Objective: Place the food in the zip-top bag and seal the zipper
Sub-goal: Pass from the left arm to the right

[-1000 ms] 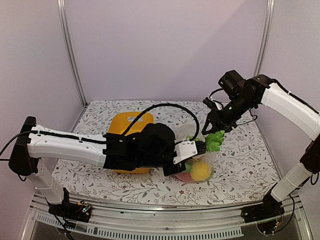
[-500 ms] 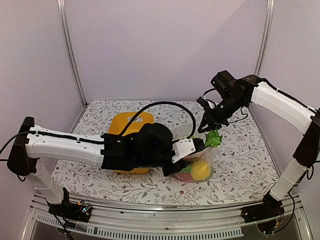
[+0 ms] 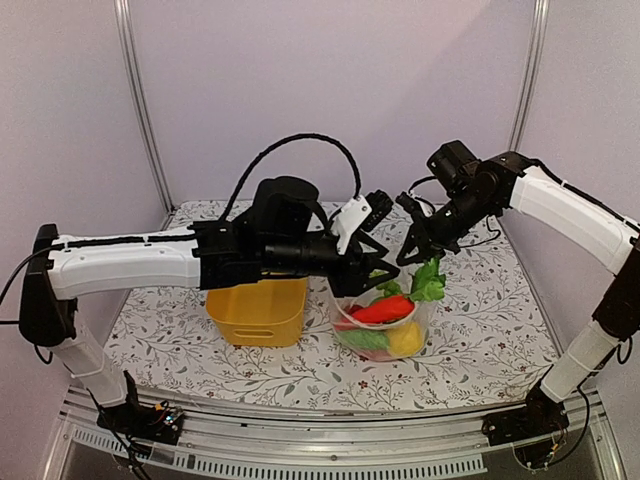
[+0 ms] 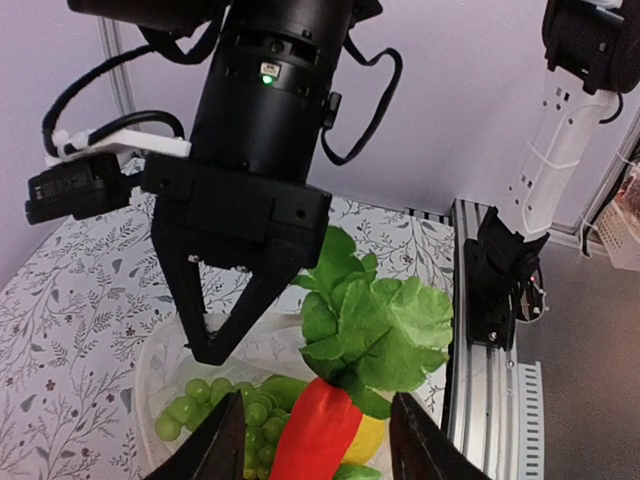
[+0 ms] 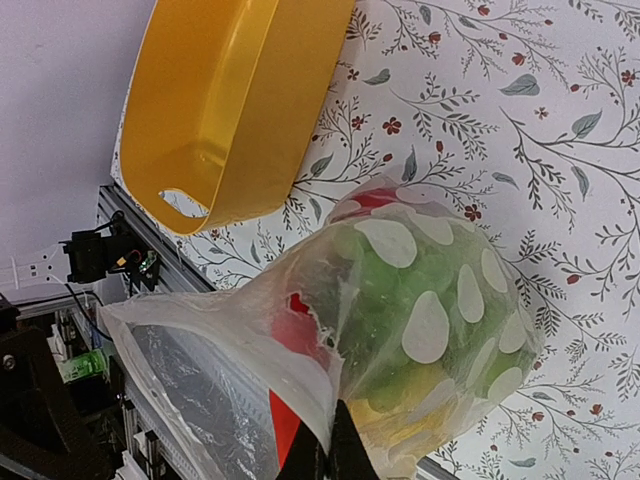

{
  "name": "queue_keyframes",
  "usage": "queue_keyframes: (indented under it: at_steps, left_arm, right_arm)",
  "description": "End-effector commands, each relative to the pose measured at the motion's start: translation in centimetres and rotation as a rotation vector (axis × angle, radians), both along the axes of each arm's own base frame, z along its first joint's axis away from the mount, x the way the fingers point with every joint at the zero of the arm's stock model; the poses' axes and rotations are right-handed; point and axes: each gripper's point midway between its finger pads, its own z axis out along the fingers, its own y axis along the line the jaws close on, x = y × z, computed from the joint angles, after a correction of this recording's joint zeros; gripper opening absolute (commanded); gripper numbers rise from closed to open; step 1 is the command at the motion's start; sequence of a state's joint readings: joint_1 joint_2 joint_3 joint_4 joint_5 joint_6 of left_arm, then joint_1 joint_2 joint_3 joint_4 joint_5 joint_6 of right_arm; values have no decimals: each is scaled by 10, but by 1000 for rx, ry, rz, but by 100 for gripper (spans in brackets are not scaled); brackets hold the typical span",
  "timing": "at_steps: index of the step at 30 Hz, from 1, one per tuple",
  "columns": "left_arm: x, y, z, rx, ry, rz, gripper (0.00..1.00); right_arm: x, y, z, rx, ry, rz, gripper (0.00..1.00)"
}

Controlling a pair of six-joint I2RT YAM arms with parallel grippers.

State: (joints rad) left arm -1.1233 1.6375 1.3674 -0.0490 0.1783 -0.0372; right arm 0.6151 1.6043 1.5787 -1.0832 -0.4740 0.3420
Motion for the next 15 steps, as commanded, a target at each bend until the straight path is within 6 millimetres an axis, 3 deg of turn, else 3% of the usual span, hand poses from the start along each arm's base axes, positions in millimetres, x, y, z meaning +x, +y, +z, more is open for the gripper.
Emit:
queue_keyframes:
  at_steps: [1,7,15]
  left_arm:
    - [-8,3,-44,94,39,-129,50]
    - [-16,-5,-79,246,-34,-272,50]
    - [3,-21,-104,351,-133,-217,46]
  right_arm:
    - [-5,5,15,69,-21,4,0]
    - [-3,7,20,66,-31,12,0]
    - [-1,10,20,71,-26,14,0]
